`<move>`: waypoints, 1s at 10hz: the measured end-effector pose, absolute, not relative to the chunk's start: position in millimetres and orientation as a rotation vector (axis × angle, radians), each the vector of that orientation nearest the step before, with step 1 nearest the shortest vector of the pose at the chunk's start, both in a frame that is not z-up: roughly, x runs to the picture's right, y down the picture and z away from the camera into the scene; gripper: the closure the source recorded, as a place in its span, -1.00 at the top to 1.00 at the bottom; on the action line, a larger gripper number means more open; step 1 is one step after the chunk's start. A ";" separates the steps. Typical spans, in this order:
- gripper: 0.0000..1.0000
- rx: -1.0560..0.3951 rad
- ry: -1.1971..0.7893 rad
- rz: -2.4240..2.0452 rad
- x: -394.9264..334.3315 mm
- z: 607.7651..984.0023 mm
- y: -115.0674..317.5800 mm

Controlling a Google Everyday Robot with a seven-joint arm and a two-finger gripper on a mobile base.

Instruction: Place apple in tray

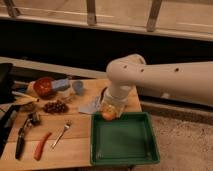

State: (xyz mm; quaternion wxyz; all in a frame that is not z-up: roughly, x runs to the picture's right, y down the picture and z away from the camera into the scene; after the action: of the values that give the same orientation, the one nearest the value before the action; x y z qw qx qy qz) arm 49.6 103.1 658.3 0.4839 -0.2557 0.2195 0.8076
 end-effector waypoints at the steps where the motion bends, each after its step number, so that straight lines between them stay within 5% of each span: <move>1: -1.00 -0.652 0.564 2.022 61.6 676.7 113.9; 4: -0.86 -0.732 0.632 2.064 58.7 708.7 139.3; 10: -0.99 -0.651 0.604 2.045 44.3 714.4 146.9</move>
State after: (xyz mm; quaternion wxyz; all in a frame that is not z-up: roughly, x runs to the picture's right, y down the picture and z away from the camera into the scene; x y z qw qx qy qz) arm 44.3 146.9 714.4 0.4404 -0.2620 0.2433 0.8235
